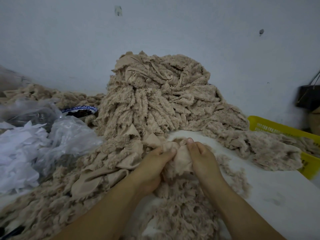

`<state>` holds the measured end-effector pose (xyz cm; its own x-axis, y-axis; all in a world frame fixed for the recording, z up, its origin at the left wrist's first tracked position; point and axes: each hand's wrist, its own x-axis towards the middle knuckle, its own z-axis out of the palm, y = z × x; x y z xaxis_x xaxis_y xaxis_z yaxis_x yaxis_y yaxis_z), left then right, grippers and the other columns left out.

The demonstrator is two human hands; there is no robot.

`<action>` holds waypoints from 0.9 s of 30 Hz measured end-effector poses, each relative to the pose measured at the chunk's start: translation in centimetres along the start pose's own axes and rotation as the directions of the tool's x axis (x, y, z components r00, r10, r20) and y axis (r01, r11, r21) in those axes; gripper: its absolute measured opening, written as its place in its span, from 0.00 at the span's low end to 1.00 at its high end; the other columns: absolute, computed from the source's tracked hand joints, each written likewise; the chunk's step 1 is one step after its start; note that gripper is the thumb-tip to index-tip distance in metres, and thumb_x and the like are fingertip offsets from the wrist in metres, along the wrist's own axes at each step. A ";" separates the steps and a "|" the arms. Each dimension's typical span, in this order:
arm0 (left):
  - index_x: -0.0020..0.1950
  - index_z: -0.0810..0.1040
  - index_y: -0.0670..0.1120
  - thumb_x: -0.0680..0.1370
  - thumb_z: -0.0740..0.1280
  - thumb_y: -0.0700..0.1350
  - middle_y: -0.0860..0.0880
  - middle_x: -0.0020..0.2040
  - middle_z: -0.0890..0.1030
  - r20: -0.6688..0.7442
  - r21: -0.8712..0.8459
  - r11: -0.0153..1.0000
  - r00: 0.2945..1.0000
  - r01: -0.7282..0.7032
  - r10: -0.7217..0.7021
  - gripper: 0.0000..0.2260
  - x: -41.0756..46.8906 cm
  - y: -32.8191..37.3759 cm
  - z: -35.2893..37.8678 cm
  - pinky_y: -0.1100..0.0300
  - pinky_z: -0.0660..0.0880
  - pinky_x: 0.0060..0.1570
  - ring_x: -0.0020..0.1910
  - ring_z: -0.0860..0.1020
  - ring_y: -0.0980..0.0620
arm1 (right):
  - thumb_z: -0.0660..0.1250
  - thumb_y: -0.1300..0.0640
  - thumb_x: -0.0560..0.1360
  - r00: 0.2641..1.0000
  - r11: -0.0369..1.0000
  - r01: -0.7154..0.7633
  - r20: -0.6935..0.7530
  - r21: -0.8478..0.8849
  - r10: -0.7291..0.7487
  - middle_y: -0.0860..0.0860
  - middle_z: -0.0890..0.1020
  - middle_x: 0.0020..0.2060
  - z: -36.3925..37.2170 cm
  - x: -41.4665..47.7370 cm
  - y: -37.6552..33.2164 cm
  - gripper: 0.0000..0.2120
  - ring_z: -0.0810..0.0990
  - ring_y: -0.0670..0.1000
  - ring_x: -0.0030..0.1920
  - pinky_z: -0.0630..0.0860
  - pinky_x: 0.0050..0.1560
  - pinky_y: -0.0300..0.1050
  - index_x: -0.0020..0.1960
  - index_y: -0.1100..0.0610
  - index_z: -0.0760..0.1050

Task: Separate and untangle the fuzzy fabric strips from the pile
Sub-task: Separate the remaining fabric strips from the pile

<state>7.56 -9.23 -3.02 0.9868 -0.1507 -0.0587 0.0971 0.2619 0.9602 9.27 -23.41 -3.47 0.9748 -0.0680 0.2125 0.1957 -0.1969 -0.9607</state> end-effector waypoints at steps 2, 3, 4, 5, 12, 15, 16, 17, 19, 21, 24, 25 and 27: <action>0.61 0.80 0.39 0.84 0.60 0.44 0.39 0.55 0.84 -0.074 -0.112 0.994 0.997 0.019 -0.027 0.13 0.0 0.5 0.0 0.46 0.76 0.63 0.57 0.83 0.43 | 0.59 0.39 0.80 1.000 1.000 -0.015 0.003 0.011 0.015 0.49 0.83 0.36 -0.1 0.1 0.0 0.22 0.82 0.48 0.37 0.75 0.37 0.42 0.42 0.55 0.80; 0.60 0.81 0.38 0.84 0.60 0.45 0.35 0.52 0.84 -0.124 -0.152 0.988 0.991 0.024 -0.043 0.14 0.0 0.8 0.2 0.44 0.76 0.63 0.55 0.83 0.40 | 0.60 0.38 0.79 0.999 0.999 -0.028 0.017 0.026 0.027 0.50 0.84 0.36 0.0 0.1 0.0 0.22 0.82 0.49 0.37 0.75 0.37 0.43 0.42 0.55 0.80; 0.58 0.82 0.38 0.84 0.59 0.45 0.31 0.47 0.82 -0.175 -0.178 0.984 0.983 0.017 -0.049 0.15 0.0 0.9 0.4 0.42 0.76 0.62 0.52 0.82 0.38 | 0.60 0.38 0.79 0.998 0.998 -0.046 0.035 0.047 0.045 0.53 0.84 0.37 0.2 0.1 -0.1 0.22 0.83 0.51 0.38 0.75 0.38 0.44 0.43 0.55 0.81; 0.56 0.82 0.38 0.85 0.59 0.45 0.31 0.44 0.81 -0.225 -0.203 0.979 0.973 0.011 -0.058 0.15 -0.1 1.1 0.5 0.42 0.77 0.60 0.49 0.82 0.37 | 0.61 0.38 0.79 0.996 0.994 -0.075 0.055 0.083 0.071 0.55 0.84 0.36 0.5 0.0 -0.3 0.22 0.83 0.53 0.37 0.76 0.36 0.45 0.43 0.55 0.81; 0.54 0.79 0.42 0.85 0.57 0.43 0.48 0.33 0.84 -0.383 -0.385 0.901 0.923 -0.201 0.042 0.12 1.0 2.4 -3.4 0.64 0.74 0.25 0.28 0.80 0.55 | 0.61 0.37 0.77 0.989 0.936 -0.119 0.118 0.332 0.084 0.53 0.68 0.26 -1.5 0.1 -1.4 0.24 0.63 0.44 0.24 0.63 0.24 0.37 0.26 0.48 0.72; 0.61 0.77 0.42 0.85 0.58 0.44 0.45 0.47 0.86 -0.236 -0.171 0.979 0.969 -0.113 0.070 0.11 0.9 1.4 -1.5 0.62 0.79 0.35 0.42 0.85 0.52 | 0.56 0.35 0.78 0.994 0.996 -0.082 0.075 0.030 0.079 0.43 0.78 0.25 -1.5 0.0 -0.7 0.26 0.72 0.40 0.24 0.69 0.27 0.31 0.29 0.45 0.77; 0.60 0.78 0.43 0.84 0.60 0.44 0.44 0.50 0.86 -0.203 -0.099 0.991 0.977 -0.087 0.066 0.10 0.8 0.8 -0.9 0.59 0.80 0.39 0.46 0.85 0.51 | 0.54 0.32 0.77 0.993 0.998 -0.064 0.098 -0.025 0.066 0.40 0.82 0.30 -1.2 -0.2 -0.5 0.24 0.77 0.37 0.29 0.72 0.32 0.30 0.34 0.42 0.81; 0.57 0.80 0.46 0.84 0.61 0.44 0.44 0.50 0.86 -0.163 -0.027 0.997 0.984 -0.074 0.068 0.08 0.7 0.4 -0.5 0.58 0.79 0.43 0.47 0.85 0.51 | 0.54 0.29 0.74 0.988 0.998 -0.061 0.139 -0.014 0.063 0.39 0.85 0.38 -0.8 -0.4 -0.4 0.24 0.81 0.36 0.38 0.75 0.40 0.31 0.43 0.41 0.84; 0.47 0.81 0.49 0.83 0.62 0.43 0.43 0.45 0.84 -0.117 0.144 0.986 0.988 -0.086 0.103 0.09 0.5 0.0 -0.3 0.57 0.77 0.46 0.44 0.83 0.53 | 0.56 0.25 0.67 0.972 0.992 -0.094 0.223 0.089 0.072 0.43 0.84 0.55 -0.5 -0.7 -0.4 0.33 0.83 0.41 0.53 0.77 0.49 0.35 0.61 0.42 0.80; 0.51 0.79 0.44 0.82 0.61 0.40 0.34 0.50 0.81 -0.091 0.260 0.960 0.987 -0.107 0.134 0.07 0.1 -0.2 -0.3 0.52 0.73 0.49 0.46 0.79 0.48 | 0.60 0.23 0.63 0.970 0.990 -0.116 0.224 0.082 0.095 0.47 0.79 0.64 -0.3 -0.6 -0.4 0.42 0.79 0.47 0.62 0.77 0.57 0.41 0.69 0.45 0.74; 0.51 0.80 0.48 0.80 0.58 0.38 0.33 0.48 0.81 -0.069 0.312 0.944 0.988 -0.110 0.138 0.12 -0.2 0.0 0.2 0.47 0.72 0.45 0.42 0.76 0.45 | 0.63 0.27 0.66 0.974 0.990 -0.128 0.197 0.065 0.113 0.54 0.79 0.64 0.1 -0.7 -0.2 0.41 0.79 0.54 0.63 0.77 0.63 0.53 0.71 0.52 0.73; 0.52 0.81 0.49 0.80 0.58 0.37 0.33 0.46 0.81 -0.065 0.326 0.940 0.989 -0.106 0.134 0.13 -0.3 0.2 0.2 0.47 0.73 0.42 0.39 0.77 0.43 | 0.63 0.30 0.70 0.978 0.986 -0.139 0.170 0.090 0.123 0.54 0.80 0.63 0.1 -0.7 -0.2 0.37 0.81 0.54 0.61 0.78 0.62 0.53 0.70 0.54 0.74; 0.54 0.80 0.43 0.80 0.57 0.36 0.34 0.48 0.82 -0.054 0.361 0.928 0.991 -0.096 0.124 0.13 -0.3 0.1 0.0 0.46 0.75 0.41 0.39 0.78 0.39 | 0.61 0.39 0.78 0.987 0.974 -0.144 0.092 0.177 0.130 0.53 0.83 0.58 0.0 -0.2 -0.1 0.24 0.83 0.52 0.57 0.79 0.58 0.52 0.65 0.54 0.78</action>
<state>7.30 -9.14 -2.88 0.9968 -0.0651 0.0458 -0.0514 -0.0866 0.9949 9.02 -23.37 -3.38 0.9976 -0.0022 0.0688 0.0688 -0.0087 -0.9976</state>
